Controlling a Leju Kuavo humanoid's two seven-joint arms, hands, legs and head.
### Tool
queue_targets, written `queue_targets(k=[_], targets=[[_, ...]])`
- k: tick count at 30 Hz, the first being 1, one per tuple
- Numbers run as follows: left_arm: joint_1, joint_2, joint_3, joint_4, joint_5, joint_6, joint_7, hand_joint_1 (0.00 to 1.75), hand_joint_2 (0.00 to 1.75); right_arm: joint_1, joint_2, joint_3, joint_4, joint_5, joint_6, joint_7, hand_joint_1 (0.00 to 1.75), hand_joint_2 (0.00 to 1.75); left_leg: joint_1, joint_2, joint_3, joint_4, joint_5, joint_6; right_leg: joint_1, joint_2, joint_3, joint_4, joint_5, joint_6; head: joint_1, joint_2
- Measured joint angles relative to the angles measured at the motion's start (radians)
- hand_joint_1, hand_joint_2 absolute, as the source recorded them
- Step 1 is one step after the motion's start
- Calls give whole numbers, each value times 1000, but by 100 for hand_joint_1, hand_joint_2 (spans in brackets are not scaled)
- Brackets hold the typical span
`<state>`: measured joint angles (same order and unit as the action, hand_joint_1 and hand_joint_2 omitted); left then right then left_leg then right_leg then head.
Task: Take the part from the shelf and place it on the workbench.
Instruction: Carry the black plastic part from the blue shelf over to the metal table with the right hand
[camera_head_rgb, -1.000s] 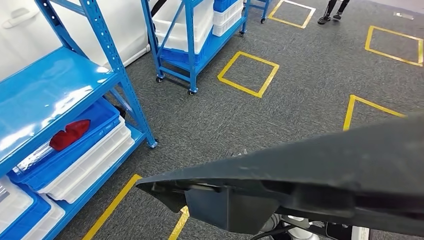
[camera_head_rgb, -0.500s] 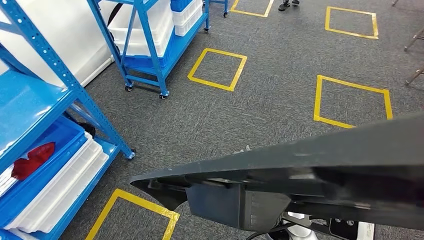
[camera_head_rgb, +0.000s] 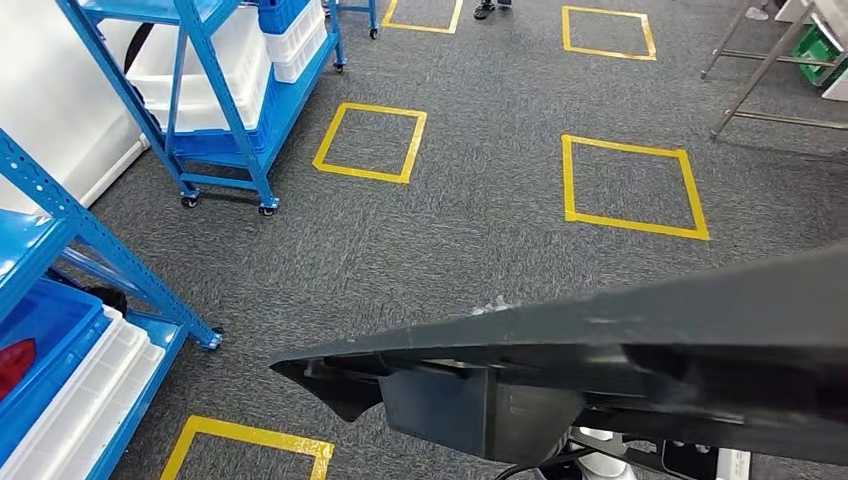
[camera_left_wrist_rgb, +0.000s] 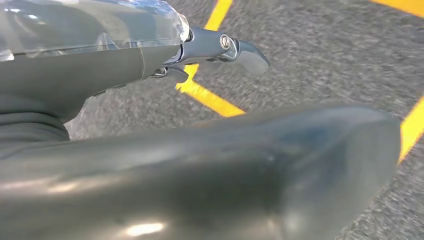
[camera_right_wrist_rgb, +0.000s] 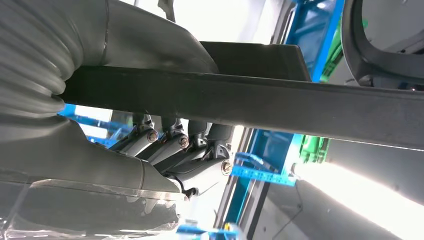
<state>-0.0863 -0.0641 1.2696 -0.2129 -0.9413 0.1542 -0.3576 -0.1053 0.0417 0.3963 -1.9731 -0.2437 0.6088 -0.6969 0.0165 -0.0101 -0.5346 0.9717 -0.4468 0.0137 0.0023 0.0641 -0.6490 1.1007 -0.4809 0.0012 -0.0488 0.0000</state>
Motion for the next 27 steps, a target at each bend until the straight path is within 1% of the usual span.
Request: queue_targets(k=[1, 2, 3, 4, 5, 6, 7, 8, 9, 10, 12, 13, 14, 15, 16, 17, 18, 19, 20, 21, 22, 23, 24, 25, 26, 27], targets=[[2, 1, 0, 0, -4, -2, 2, 0, 0, 2, 0, -4, 1, 1, -2, 0, 152, 175, -2, 13, 1, -1, 0, 2, -2, -30, -35, 67, -34, 4, 0, 0], [5, 1, 0, 0, -8, -4, 4, 0, 0, 5, 0, -9, 2, 2, -4, 0, 152, 175, -4, 27, 0, -1, -1, 3, -5, -47, -71, 137, -64, 9, 0, 0], [6, 2, -1, 0, -11, -7, 6, 0, 0, 9, 0, -15, 4, -1, -7, 0, 152, 175, -5, 41, 0, -1, -2, 3, -10, -54, -95, 184, -76, 13, 0, 0], [6, 2, -1, 0, -13, -9, 7, 0, 0, 11, 0, -22, 6, -5, -11, 0, 152, 175, -5, 54, 1, -1, -4, 1, -14, -58, -101, 195, -71, 16, 0, 0], [5, 1, -1, 0, -14, -10, 5, 0, 0, 12, 0, -29, 9, -10, -15, 0, 152, 175, -5, 66, 2, -1, -6, -1, -17, -64, -85, 166, -49, 18, 0, 0], [3, -1, -1, 0, -14, -11, 1, 0, 0, 12, -1, -37, 12, -16, -18, 0, 152, 175, -5, 77, 4, 0, -8, -4, -19, -76, -49, 100, -15, 20, 0, 0], [1, -3, -2, 0, -13, -11, -3, 0, 0, 12, -1, -45, 15, -22, -19, 0, 152, 175, -6, 87, 7, 0, -11, -7, -19, -99, -8, 23, 11, 18, 0, 0], [-2, -6, -2, 0, -11, -10, -7, 0, 0, 12, -2, -54, 17, -28, -19, 0, 152, 175, -8, 95, 11, 2, -15, -13, -16, -118, 26, -40, 31, 14, 0, 0], [-4, -8, -2, 0, -9, -7, -7, 0, 0, 12, -3, -62, 20, -37, -15, 0, 152, 175, -10, 104, 13, 3, -19, -19, -13, -131, 48, -80, 39, 8, 0, 0], [-6, -10, -2, 0, -6, -2, -5, 0, 0, 10, -4, -69, 23, -45, -10, 0, 152, 175, -12, 112, 16, 4, -22, -25, -9, -134, 54, -93, 38, 0, 0, 0], [-11, -16, -1, 0, 3, 10, 4, 0, 0, 4, -7, -80, 33, -62, 1, 2, 152, 175, -11, 129, 21, 5, -29, -38, -6, -108, 52, -93, 40, -13, 0, 0], [-14, -19, 0, 0, 7, 14, 8, 0, 0, -2, -8, -84, 41, -67, 6, 3, 152, 175, -8, 121, 22, 11, -37, -43, -7, -97, 53, -95, 41, -18, 0, 0], [-16, -22, 0, 0, 11, 18, 12, 0, 0, -12, -9, -86, 51, -71, 9, 4, 152, 175, -5, 101, 14, 33, -53, -47, -8, -85, 54, -98, 43, -23, 0, 0], [-17, -24, 1, 0, 12, 20, 15, 0, 0, -22, -9, -87, 63, -73, 11, 5, 152, 175, -3, 75, -4, 76, -79, -50, -10, -74, 56, -100, 44, -29, 0, 0], [-17, -26, 2, 0, 13, 21, 18, 0, 0, -31, -10, -88, 76, -76, 12, 5, 152, 175, -2, 46, -35, 140, -111, -51, -8, -64, 56, -100, 45, -34, 0, 0], [-15, -27, 2, 0, 13, 22, 21, 0, 0, -37, -10, -89, 88, -78, 13, 5, 152, 175, -2, 30, -72, 213, -142, -50, -6, -52, 55, -100, 44, -37, 0, 0], [-12, -28, 3, 0, 12, 22, 25, 0, 0, -40, -11, -90, 99, -79, 12, 5, 152, 175, -2, 23, -105, 273, -161, -49, -3, -39, 55, -100, 44, -40, 0, 0], [-9, -29, 3, 0, 10, 23, 29, 0, 0, -40, -12, -92, 107, -79, 11, 5, 152, 175, -2, 20, -126, 304, -161, -47, 0, -24, 56, -99, 44, -41, 0, 0], [-7, -28, 3, 0, 8, 24, 34, 0, 0, -40, -12, -94, 114, -77, 7, 4, 152, 175, -2, 17, -128, 295, -141, -44, 2, -10, 57, -98, 44, -41, 0, 0], [-7, -28, 3, 0, 5, 25, 39, 0, 0, -39, -13, -96, 119, -74, 3, 4, 152, 175, -2, 12, -112, 248, -104, -40, 3, 4, 59, -97, 43, -41, 0, 0], [-7, -28, 3, 0, 2, 26, 43, 0, 0, -39, -13, -99, 122, -66, -3, 3, 152, 175, -2, -5, -84, 176, -62, -35, 3, 17, 62, -96, 42, -39, 0, 0], [-7, -28, 3, 0, -1, 26, 48, 0, 0, -38, -13, -101, 125, -56, -9, 3, 152, 175, -2, -29, -56, 109, -31, -31, 3, 28, 63, -94, 40, -36, 0, 0], [-8, -28, 3, 0, -3, 26, 51, 0, 0, -36, -13, -104, 126, -45, -14, 3, 152, 175, -2, -49, -35, 60, -13, -28, 2, 40, 61, -92, 40, -32, 0, 0], [-7, -29, 3, 0, -4, 27, 54, 0, 0, -34, -13, -107, 126, -35, -18, 3, 152, 175, -3, -64, -23, 33, -8, -25, -1, 50, 59, -91, 40, -27, 0, 0], [-7, -29, 3, 0, -5, 27, 56, 0, 0, -31, -13, -109, 127, -29, -20, 3, 152, 175, -6, -65, -19, 28, -11, -23, -4, 60, 55, -92, 42, -20, 0, 0], [-8, -29, 3, 0, -5, 27, 58, 0, 0, -29, -13, -112, 127, -26, -20, 3, 152, 175, -7, -55, -16, 24, -10, -20, -6, 71, 53, -94, 44, -13, 0, 0]])
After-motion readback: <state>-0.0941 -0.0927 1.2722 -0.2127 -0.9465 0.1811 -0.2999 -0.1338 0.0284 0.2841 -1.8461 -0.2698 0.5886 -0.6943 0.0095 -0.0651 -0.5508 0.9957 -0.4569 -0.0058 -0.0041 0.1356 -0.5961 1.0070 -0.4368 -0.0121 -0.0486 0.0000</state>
